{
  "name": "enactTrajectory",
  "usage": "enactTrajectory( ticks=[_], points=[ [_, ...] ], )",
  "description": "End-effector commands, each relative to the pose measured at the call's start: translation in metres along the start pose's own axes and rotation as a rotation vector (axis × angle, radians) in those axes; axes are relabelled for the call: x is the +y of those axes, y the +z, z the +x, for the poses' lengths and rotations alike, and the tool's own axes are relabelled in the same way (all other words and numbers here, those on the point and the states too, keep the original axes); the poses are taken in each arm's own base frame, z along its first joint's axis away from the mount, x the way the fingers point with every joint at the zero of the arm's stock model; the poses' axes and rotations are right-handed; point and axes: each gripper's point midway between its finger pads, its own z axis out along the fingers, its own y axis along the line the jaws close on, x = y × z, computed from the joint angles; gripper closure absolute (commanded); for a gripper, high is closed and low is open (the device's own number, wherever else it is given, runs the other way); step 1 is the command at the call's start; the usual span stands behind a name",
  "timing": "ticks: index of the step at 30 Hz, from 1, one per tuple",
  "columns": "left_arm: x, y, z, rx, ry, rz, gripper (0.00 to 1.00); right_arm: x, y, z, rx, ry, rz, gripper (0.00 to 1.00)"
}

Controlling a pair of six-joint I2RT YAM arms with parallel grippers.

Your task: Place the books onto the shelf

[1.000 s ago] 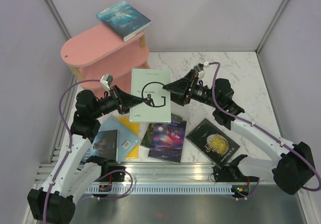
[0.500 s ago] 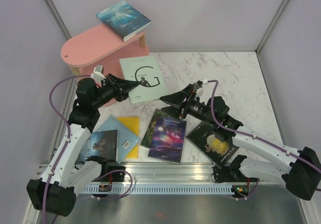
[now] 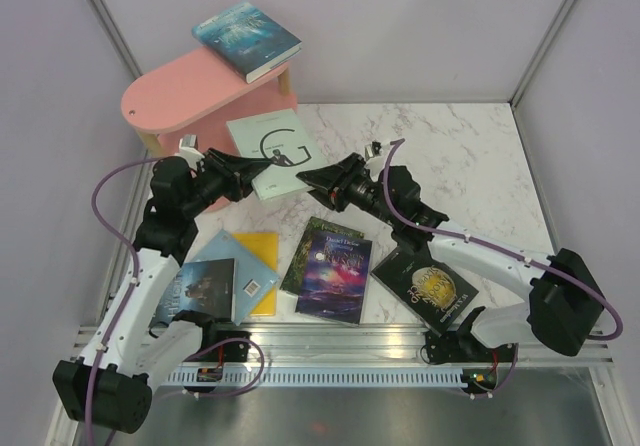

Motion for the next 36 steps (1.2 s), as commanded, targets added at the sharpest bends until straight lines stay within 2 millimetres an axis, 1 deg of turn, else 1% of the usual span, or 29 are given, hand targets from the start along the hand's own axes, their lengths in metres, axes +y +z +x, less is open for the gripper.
enactTrajectory(
  ticks=[1,2,4,5,6,9,10,11,12,13,14,15,16,17,18,20,21,22,23,25,27,28,29,30,31,32,34,35,36],
  points=[
    [-0.029,-0.009,-0.004,-0.037,0.043,0.099,0.98,0.071,0.005,-0.004,-0.013,-0.011,-0.197,0.69],
    [-0.027,-0.010,-0.004,-0.041,0.043,0.089,0.98,0.077,0.006,-0.003,-0.012,-0.012,-0.206,0.71],
    [-0.026,-0.011,-0.003,-0.042,0.056,0.083,0.98,0.076,0.010,-0.006,-0.028,-0.017,-0.192,0.76],
    [-0.023,-0.011,-0.003,-0.040,0.056,0.074,0.98,0.079,0.011,-0.008,-0.036,-0.021,-0.194,0.77],
    [-0.023,-0.012,-0.001,-0.036,0.061,0.074,0.98,0.077,0.012,-0.010,-0.045,-0.022,-0.184,0.78],
    [-0.014,-0.013,0.004,-0.020,0.060,0.059,0.98,0.072,0.016,-0.019,-0.085,-0.022,-0.157,0.88],
    [-0.011,-0.013,0.006,-0.010,0.062,0.055,0.97,0.068,0.018,-0.022,-0.097,-0.023,-0.137,1.00],
    [-0.010,-0.014,0.008,-0.002,0.074,0.053,0.94,0.069,0.019,-0.025,-0.106,-0.024,-0.130,1.00],
    [-0.008,-0.015,0.012,0.021,0.080,0.048,0.91,0.068,0.020,-0.028,-0.113,-0.030,-0.120,1.00],
    [-0.007,-0.016,0.014,0.031,0.089,0.045,0.81,0.069,0.022,-0.031,-0.120,-0.050,-0.103,1.00],
    [-0.005,-0.017,0.016,0.040,0.104,0.040,0.76,0.067,0.024,-0.032,-0.118,-0.063,-0.086,1.00],
    [-0.001,-0.018,0.018,0.049,0.102,0.022,0.62,0.064,0.024,-0.036,-0.126,-0.074,-0.061,1.00],
    [0.001,-0.020,0.019,0.053,0.103,0.006,0.57,0.070,0.025,-0.040,-0.131,-0.089,-0.066,1.00],
    [0.004,-0.022,0.019,0.052,0.119,-0.005,0.52,0.071,0.025,-0.041,-0.130,-0.094,-0.064,1.00],
    [0.008,-0.024,0.020,0.050,0.121,-0.028,0.40,0.071,0.026,-0.048,-0.139,-0.095,-0.066,1.00],
    [0.010,-0.027,0.020,0.046,0.146,-0.043,0.29,0.074,0.029,-0.052,-0.131,-0.102,-0.073,1.00],
    [0.011,-0.028,0.020,0.045,0.155,-0.050,0.19,0.074,0.030,-0.060,-0.140,-0.106,-0.070,1.00],
    [0.009,-0.030,0.020,0.046,0.163,-0.061,0.14,0.079,0.031,-0.063,-0.141,-0.111,-0.079,1.00],
    [0.010,-0.031,0.019,0.045,0.190,-0.070,0.10,0.074,0.036,-0.067,-0.142,-0.113,-0.068,1.00],
    [0.006,-0.036,0.019,0.045,0.210,-0.095,0.05,0.078,0.039,-0.075,-0.139,-0.119,-0.074,1.00],
    [0.005,-0.038,0.015,0.032,0.253,-0.110,0.03,0.071,0.048,-0.082,-0.136,-0.118,-0.061,1.00],
    [-0.001,-0.041,0.013,0.023,0.270,-0.108,0.03,0.078,0.052,-0.082,-0.125,-0.122,-0.080,1.00],
    [0.001,-0.043,0.011,0.012,0.289,-0.128,0.03,0.069,0.059,-0.086,-0.122,-0.121,-0.066,1.00],
    [-0.001,-0.045,0.010,0.004,0.300,-0.132,0.03,0.070,0.063,-0.089,-0.120,-0.119,-0.070,1.00],
    [-0.007,-0.048,0.008,-0.008,0.313,-0.125,0.03,0.079,0.066,-0.090,-0.113,-0.125,-0.090,1.00],
    [-0.005,-0.050,0.007,-0.017,0.325,-0.140,0.03,0.070,0.075,-0.092,-0.105,-0.118,-0.075,1.00],
    [-0.009,-0.054,0.004,-0.031,0.349,-0.139,0.03,0.078,0.082,-0.097,-0.096,-0.112,-0.101,1.00],
    [-0.009,-0.056,0.003,-0.038,0.355,-0.147,0.03,0.067,0.090,-0.102,-0.095,-0.100,-0.088,1.00],
    [-0.012,-0.057,0.003,-0.042,0.365,-0.143,0.03,0.069,0.093,-0.104,-0.092,-0.096,-0.100,1.00]
  ],
)
